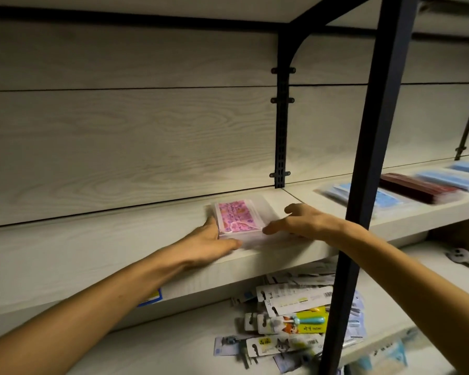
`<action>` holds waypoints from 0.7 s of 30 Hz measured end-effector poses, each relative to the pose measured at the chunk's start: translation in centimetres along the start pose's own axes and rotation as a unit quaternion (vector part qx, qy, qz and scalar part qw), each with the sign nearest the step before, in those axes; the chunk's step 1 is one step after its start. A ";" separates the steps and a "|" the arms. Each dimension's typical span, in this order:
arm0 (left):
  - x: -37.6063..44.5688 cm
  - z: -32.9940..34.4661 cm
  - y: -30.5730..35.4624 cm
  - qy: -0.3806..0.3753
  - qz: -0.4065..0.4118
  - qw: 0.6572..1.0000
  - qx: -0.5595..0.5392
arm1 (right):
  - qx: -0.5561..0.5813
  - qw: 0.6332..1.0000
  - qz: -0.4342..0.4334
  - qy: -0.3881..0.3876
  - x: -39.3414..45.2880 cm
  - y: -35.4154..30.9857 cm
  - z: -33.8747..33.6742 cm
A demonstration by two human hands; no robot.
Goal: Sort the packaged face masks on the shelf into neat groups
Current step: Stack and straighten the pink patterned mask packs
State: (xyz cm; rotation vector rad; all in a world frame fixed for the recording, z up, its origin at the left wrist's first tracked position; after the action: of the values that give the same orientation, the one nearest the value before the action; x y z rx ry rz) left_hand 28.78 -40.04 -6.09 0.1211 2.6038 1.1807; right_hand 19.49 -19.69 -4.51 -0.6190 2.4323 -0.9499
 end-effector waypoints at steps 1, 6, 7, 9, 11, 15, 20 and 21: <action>0.1 0.2 0.3 0.007 -0.007 0.999 0.035 | 0.008 1.000 -0.013 -0.002 -0.1 0.0 0.3; 0.8 1.3 0.8 0.027 -0.071 0.993 0.089 | 0.038 0.997 -0.062 0.009 0.1 -0.2 0.8; 0.9 1.4 0.9 0.031 -0.079 0.993 0.083 | 0.041 0.997 -0.066 0.014 0.2 -0.2 0.5; 1.4 1.5 1.2 0.036 -0.074 0.996 0.043 | 0.040 0.996 -0.072 0.023 0.6 0.0 -0.1; 2.1 1.6 1.7 0.039 -0.058 0.998 -0.001 | 0.041 0.996 -0.073 0.024 0.9 0.4 -0.8; 3.4 2.1 2.9 0.043 -0.044 0.997 -0.035 | 0.078 0.995 -0.055 0.008 1.5 1.5 -2.4; 5.0 3.1 4.2 0.074 -0.030 0.994 -0.072 | 0.134 0.990 -0.024 0.045 1.5 3.0 -3.9; 5.0 3.2 4.4 0.084 -0.028 0.994 -0.069 | 0.120 0.991 -0.035 0.048 1.4 3.0 -3.9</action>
State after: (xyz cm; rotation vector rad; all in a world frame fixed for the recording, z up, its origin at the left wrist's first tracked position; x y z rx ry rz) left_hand 24.69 -33.81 -5.89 -0.0820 2.6352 1.4024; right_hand 15.46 -16.51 -4.46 -0.5861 2.3422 -1.3047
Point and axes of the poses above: each hand's wrist, its own x-axis towards the middle knuckle, its own z-axis out of the palm, y = z × x, the point moved 5 cm from there along x, towards the middle knuckle, and after that the axes turned 13 degrees about -y, right-handed, at the moved point
